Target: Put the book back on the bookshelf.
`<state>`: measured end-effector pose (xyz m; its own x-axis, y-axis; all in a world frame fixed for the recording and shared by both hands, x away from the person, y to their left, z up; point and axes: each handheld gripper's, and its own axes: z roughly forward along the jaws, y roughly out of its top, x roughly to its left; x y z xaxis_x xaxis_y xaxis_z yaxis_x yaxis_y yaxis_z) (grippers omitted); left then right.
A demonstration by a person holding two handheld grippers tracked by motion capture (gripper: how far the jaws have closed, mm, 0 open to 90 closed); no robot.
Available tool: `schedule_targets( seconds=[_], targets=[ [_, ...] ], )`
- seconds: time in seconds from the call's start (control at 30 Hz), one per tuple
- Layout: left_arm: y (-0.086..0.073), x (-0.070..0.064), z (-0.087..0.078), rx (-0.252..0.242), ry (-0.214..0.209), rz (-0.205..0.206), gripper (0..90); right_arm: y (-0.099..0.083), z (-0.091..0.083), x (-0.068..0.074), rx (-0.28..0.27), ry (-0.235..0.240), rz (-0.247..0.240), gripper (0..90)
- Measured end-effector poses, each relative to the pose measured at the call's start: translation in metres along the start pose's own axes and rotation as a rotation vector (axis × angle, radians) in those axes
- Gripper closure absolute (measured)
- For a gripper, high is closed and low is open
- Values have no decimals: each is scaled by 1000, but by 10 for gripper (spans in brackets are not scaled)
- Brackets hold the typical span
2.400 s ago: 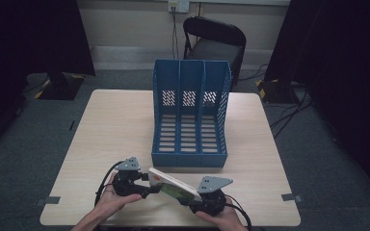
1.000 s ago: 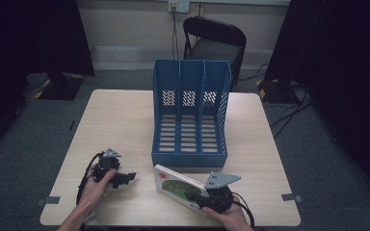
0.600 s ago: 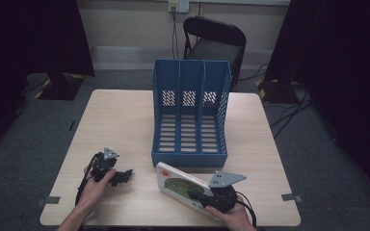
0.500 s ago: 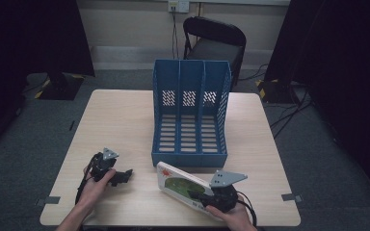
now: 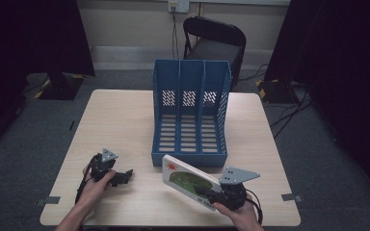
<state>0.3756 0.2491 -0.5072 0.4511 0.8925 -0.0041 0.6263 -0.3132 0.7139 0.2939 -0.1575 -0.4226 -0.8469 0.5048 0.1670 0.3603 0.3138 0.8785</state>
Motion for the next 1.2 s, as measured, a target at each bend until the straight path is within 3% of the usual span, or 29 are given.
schedule_targets(
  seconds=[0.67,1.2],
  targets=[
    [0,0,0,0,0,0,0,23,-22,-12,-59,-74,2,766],
    [0,0,0,0,0,0,0,38,-39,-31,-105,-151,15,766]
  ],
)
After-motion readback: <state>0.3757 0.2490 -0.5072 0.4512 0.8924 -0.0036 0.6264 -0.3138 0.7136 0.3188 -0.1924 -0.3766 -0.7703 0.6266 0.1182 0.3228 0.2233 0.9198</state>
